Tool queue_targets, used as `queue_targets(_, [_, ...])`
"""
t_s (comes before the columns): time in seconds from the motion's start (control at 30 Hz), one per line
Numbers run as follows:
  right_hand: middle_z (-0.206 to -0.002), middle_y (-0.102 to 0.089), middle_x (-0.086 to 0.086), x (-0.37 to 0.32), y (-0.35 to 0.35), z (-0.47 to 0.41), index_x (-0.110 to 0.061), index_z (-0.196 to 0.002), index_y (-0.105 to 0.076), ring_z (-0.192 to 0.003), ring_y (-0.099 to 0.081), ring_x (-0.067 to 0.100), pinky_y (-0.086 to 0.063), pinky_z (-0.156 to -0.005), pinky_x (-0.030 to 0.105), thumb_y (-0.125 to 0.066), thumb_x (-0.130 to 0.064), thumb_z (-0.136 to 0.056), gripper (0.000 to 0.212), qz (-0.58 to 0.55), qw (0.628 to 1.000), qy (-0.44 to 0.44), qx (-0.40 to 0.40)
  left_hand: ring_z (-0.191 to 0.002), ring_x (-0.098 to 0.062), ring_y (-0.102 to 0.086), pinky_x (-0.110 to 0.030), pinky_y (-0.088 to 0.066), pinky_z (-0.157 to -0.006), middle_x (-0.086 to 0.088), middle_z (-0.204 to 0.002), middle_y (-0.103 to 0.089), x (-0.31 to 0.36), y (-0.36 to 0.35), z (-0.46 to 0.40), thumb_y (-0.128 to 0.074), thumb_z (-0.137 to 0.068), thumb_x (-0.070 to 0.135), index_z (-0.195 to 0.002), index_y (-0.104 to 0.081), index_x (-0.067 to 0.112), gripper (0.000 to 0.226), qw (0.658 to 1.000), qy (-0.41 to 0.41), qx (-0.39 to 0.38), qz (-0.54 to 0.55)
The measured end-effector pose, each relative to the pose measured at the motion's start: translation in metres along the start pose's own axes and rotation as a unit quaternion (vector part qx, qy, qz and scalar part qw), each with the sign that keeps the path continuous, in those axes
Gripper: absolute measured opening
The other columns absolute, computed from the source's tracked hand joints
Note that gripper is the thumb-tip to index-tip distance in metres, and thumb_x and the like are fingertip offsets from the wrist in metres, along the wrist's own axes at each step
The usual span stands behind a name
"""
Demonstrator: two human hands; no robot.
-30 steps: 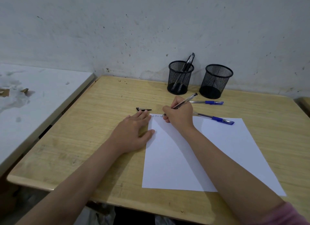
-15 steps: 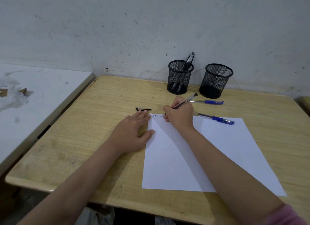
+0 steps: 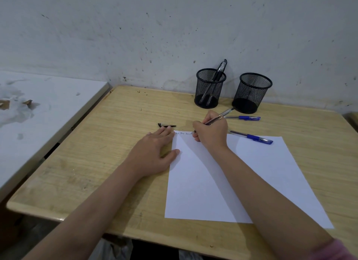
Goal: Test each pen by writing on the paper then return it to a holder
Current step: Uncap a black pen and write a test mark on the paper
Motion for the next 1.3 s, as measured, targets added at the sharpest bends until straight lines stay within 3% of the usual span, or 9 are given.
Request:
queue_targets(0.13, [-0.057,-0.063,0.015,0.002,0.005,-0.002,-0.01,-0.066,-0.046,-0.046,-0.066,0.019,-0.052,-0.042,0.025,-0.066,-0.002,-0.079,0.026,-0.076,0.996,-0.039,0.019,-0.137,-0.004,-0.028,-0.03,-0.026,-0.113,0.003,-0.149,-0.033,0.002,0.01,0.002,-0.045,-0.077,0.055,-0.137,-0.043,0.02,0.07,0.997,-0.013,0.057,0.049])
queue_targets(0.3, [-0.064,-0.067,0.013,0.0,0.002,-0.001,-0.01,-0.07,-0.05,-0.057,-0.07,0.02,-0.059,-0.056,0.034,-0.064,-0.006,-0.085,0.021,-0.124,0.99,-0.057,-0.016,-0.133,-0.015,-0.04,-0.025,-0.029,-0.108,-0.003,-0.144,-0.043,-0.007,0.025,-0.008,-0.062,-0.084,0.022,-0.134,-0.047,0.013,0.053,0.987,0.033,0.153,0.038])
queue_targets(0.4, [-0.071,-0.067,0.014,-0.004,0.002,0.001,-0.01,-0.072,-0.051,-0.063,-0.071,0.017,-0.057,-0.055,0.026,-0.06,0.0,-0.085,0.019,-0.146,0.987,-0.057,-0.038,-0.129,-0.02,-0.044,-0.021,-0.029,-0.101,-0.004,-0.142,-0.045,-0.014,0.027,-0.021,-0.06,-0.084,0.016,-0.135,-0.046,0.012,0.052,0.985,0.073,0.156,0.026])
queue_targets(0.53, [-0.074,-0.067,0.005,-0.015,0.002,0.006,-0.01,-0.077,-0.058,-0.069,-0.067,0.013,-0.054,-0.051,0.024,-0.068,-0.008,-0.084,0.012,-0.109,0.991,-0.009,-0.074,-0.118,-0.026,-0.053,-0.032,-0.04,-0.099,-0.007,-0.13,-0.058,-0.018,0.021,-0.034,-0.058,-0.085,0.014,-0.12,-0.061,0.01,0.036,0.988,0.079,0.13,0.006])
queue_targets(0.63, [-0.073,-0.066,0.001,-0.026,0.004,0.009,-0.015,-0.08,-0.064,-0.06,-0.063,0.009,-0.047,-0.043,0.02,-0.072,-0.016,-0.082,0.008,-0.047,0.994,0.032,-0.098,-0.108,-0.025,-0.06,-0.034,-0.046,-0.093,-0.006,-0.115,-0.068,-0.018,0.024,-0.038,-0.056,-0.087,0.016,-0.107,-0.068,0.011,0.024,0.986,0.078,0.146,-0.002])
queue_targets(0.73, [-0.073,-0.067,0.001,-0.031,0.007,0.012,-0.018,-0.081,-0.067,-0.058,-0.062,0.01,-0.05,-0.043,0.024,-0.071,-0.016,-0.082,0.005,-0.034,0.992,0.041,-0.112,-0.096,-0.021,-0.063,-0.032,-0.049,-0.085,-0.005,-0.102,-0.071,-0.012,0.032,-0.036,-0.06,-0.085,0.013,-0.101,-0.07,0.01,0.019,0.98,0.08,0.179,0.021])
queue_targets(0.9, [-0.076,-0.067,0.005,-0.041,0.016,0.014,-0.014,-0.084,-0.067,-0.055,-0.06,0.008,-0.052,-0.044,0.025,-0.065,-0.013,-0.086,0.004,-0.041,0.99,0.053,-0.127,-0.078,-0.011,-0.066,-0.022,-0.051,-0.074,-0.002,-0.09,-0.072,0.004,0.047,-0.03,-0.069,-0.08,0.009,-0.09,-0.072,0.011,0.011,0.957,0.086,0.231,0.153])
queue_targets(1.07, [-0.072,-0.067,0.005,-0.053,0.025,0.02,-0.008,-0.086,-0.069,-0.057,-0.057,0.008,-0.052,-0.044,0.026,-0.066,-0.011,-0.085,0.005,-0.043,0.988,0.065,-0.137,-0.073,0.001,-0.065,-0.013,-0.05,-0.074,0.004,-0.081,-0.07,0.025,0.056,-0.026,-0.072,-0.076,0.007,-0.083,-0.072,0.012,0.009,0.943,0.062,0.235,0.227])
queue_targets(1.3, [-0.071,-0.065,0.004,-0.067,0.032,0.03,-0.009,-0.088,-0.071,-0.06,-0.058,0.0,-0.052,-0.045,0.023,-0.068,-0.009,-0.084,0.005,-0.039,0.98,0.095,-0.172,-0.078,-0.008,-0.067,-0.02,-0.052,-0.076,0.003,-0.081,-0.072,0.049,0.061,-0.021,-0.073,-0.074,0.003,-0.081,-0.073,0.013,0.013,0.935,0.021,0.222,0.275])
Point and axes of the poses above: each hand's wrist, its own z-axis away from the middle knuckle, its own y-axis out of the back of the hand, x = y × z, the point moved 5 cm from there along -z, towards the middle knuckle
